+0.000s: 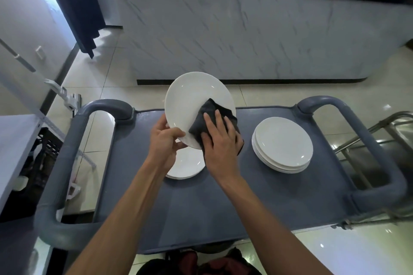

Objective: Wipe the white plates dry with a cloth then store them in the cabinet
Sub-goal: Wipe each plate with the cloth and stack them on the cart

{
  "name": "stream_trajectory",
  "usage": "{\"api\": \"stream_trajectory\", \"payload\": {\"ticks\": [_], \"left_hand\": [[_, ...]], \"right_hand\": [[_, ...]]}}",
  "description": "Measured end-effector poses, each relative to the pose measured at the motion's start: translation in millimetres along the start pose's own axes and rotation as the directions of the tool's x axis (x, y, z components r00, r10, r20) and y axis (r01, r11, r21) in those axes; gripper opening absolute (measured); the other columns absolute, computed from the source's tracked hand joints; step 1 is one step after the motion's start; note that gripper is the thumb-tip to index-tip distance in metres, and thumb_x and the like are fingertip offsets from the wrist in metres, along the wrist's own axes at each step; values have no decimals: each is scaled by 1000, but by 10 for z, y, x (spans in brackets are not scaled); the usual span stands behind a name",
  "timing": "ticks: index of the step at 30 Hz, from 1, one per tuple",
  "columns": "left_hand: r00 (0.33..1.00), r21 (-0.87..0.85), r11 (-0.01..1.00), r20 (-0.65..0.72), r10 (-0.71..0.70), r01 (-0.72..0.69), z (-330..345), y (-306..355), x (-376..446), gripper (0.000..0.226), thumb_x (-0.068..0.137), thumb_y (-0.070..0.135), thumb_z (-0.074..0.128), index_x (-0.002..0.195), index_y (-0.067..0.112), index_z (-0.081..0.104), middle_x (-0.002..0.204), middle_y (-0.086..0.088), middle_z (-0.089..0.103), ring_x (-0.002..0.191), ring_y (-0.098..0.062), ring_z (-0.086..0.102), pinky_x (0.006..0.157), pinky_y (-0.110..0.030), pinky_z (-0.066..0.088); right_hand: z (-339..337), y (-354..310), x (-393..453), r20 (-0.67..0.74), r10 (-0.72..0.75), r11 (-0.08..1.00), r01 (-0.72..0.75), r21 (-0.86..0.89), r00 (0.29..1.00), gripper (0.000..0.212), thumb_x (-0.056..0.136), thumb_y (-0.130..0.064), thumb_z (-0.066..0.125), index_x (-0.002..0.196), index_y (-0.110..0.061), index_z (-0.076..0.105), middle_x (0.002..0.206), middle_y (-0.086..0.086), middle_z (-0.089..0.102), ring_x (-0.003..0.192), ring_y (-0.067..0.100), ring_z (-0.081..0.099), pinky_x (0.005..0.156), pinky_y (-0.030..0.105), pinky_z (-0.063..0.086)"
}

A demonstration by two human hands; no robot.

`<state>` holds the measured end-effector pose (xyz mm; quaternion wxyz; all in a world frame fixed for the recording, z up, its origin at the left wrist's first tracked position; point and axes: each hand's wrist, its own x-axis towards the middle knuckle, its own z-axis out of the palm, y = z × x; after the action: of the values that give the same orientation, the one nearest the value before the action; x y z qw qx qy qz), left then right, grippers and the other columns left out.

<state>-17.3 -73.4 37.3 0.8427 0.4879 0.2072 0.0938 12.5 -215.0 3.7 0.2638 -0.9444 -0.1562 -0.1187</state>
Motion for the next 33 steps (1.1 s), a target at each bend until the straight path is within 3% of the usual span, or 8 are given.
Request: {"api": "stream_trajectory", "payload": {"ticks": [5, 10, 19, 24, 28, 33], "left_hand": [[999, -36, 999, 1, -37, 37, -8, -9, 22, 55, 75, -17, 43, 113, 15, 67, 104, -13, 67, 92, -31, 63, 72, -49, 57], [998, -81, 995, -37, -56, 53, -36, 50, 61, 48, 78, -15, 43, 107, 14, 67, 103, -13, 67, 93, -32, 62, 61, -38, 54], [999, -16, 999, -24, -45, 45, 4, 76, 48, 44, 78, -16, 46, 100, 15, 67, 100, -8, 66, 91, -29, 60, 80, -56, 56], [999, 19, 999, 14, -41, 41, 0, 80, 74, 43, 77, -17, 47, 99, 14, 68, 96, -8, 66, 88, -30, 59, 77, -51, 55], [996, 80, 996, 76, -51, 45, -24, 68, 70, 42, 66, -9, 55, 93, 18, 72, 86, -5, 66, 82, -28, 56, 68, -45, 55], [984, 125, 988, 148, -104, 85, -69, 15, 30, 49, 56, -1, 58, 97, 19, 75, 84, -9, 66, 79, -28, 59, 57, -40, 57]], "right_hand": [[-2, -117, -95, -1, -12, 1000, 12, -12, 1000, 49, 100, -44, 30, 147, -40, 43, 160, -6, 34, 146, 22, 30, 109, 55, 24], [-35, -7, -210, 63, -150, 988, 152, -14, 987, 48, 100, -44, 32, 146, -39, 44, 160, -7, 34, 148, 19, 27, 112, 49, 20], [-80, 318, -159, -10, -123, 987, 123, 103, 992, 51, 99, -37, 37, 150, -28, 44, 162, -1, 30, 151, 26, 20, 118, 48, 28], [-108, 410, -11, -100, -72, 981, 89, 170, 992, 49, 100, -24, 49, 148, -20, 46, 163, 0, 25, 152, 30, 15, 123, 32, 13], [-160, 495, 128, -130, 30, 979, -3, 203, 991, 49, 102, -21, 50, 150, -19, 42, 162, -2, 18, 148, 34, 19, 118, 15, 1], [-247, 630, 337, -122, 48, 974, -19, 227, 991, 54, 100, -18, 55, 152, -18, 39, 164, 10, 23, 140, 32, 34, 116, 32, 23]]}}
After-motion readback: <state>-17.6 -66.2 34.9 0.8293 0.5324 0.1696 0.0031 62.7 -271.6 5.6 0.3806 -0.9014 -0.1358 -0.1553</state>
